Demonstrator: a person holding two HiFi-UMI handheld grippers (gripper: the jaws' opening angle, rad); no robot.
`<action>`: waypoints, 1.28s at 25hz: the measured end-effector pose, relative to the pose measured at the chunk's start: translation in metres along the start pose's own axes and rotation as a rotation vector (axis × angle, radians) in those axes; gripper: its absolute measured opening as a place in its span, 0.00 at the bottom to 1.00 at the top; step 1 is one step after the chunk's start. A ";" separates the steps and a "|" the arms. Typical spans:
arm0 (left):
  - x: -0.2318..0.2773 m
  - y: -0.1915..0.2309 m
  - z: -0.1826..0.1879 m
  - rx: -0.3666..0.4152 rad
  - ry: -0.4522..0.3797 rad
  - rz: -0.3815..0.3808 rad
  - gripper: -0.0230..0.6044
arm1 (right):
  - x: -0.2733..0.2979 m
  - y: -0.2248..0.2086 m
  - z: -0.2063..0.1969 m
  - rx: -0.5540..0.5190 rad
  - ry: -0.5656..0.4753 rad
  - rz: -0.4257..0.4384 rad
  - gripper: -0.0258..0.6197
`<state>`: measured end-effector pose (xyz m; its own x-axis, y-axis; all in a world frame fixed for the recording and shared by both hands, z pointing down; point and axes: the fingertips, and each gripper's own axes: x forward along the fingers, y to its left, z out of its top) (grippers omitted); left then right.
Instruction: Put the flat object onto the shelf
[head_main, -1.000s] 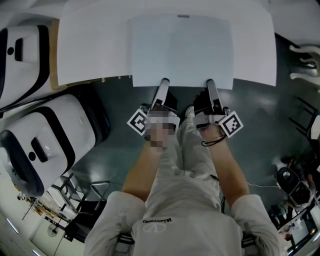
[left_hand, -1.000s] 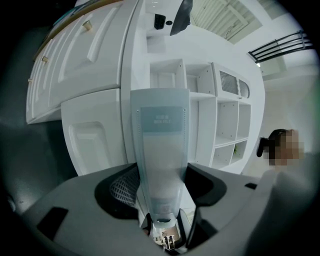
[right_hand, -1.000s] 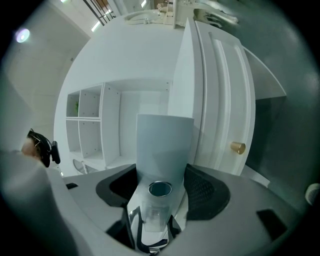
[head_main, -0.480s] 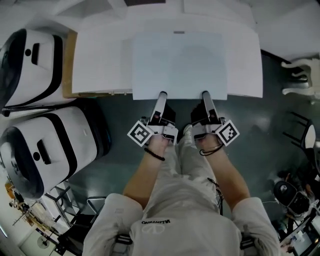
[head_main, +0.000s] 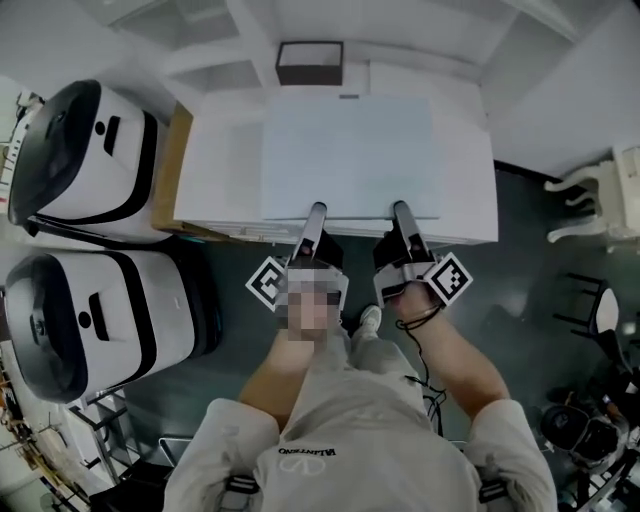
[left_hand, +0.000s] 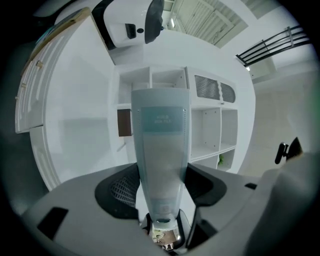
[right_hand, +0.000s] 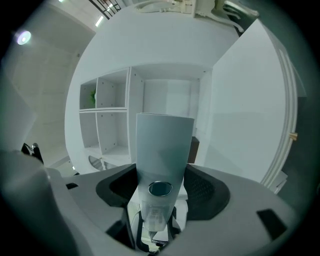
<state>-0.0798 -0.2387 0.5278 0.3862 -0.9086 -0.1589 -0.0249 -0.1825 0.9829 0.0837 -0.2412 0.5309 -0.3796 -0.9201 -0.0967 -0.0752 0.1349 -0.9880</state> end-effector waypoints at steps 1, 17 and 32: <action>0.001 -0.007 0.002 -0.001 0.001 0.002 0.48 | 0.002 0.007 0.000 0.002 0.003 -0.004 0.49; 0.051 -0.140 0.037 0.068 0.042 -0.027 0.48 | 0.052 0.141 0.021 -0.018 0.030 0.085 0.49; 0.132 -0.250 0.083 0.140 0.079 -0.167 0.48 | 0.126 0.258 0.053 -0.082 0.018 0.202 0.49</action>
<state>-0.0994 -0.3440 0.2536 0.4663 -0.8303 -0.3051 -0.0800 -0.3831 0.9203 0.0650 -0.3422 0.2574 -0.4111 -0.8647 -0.2885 -0.0709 0.3458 -0.9356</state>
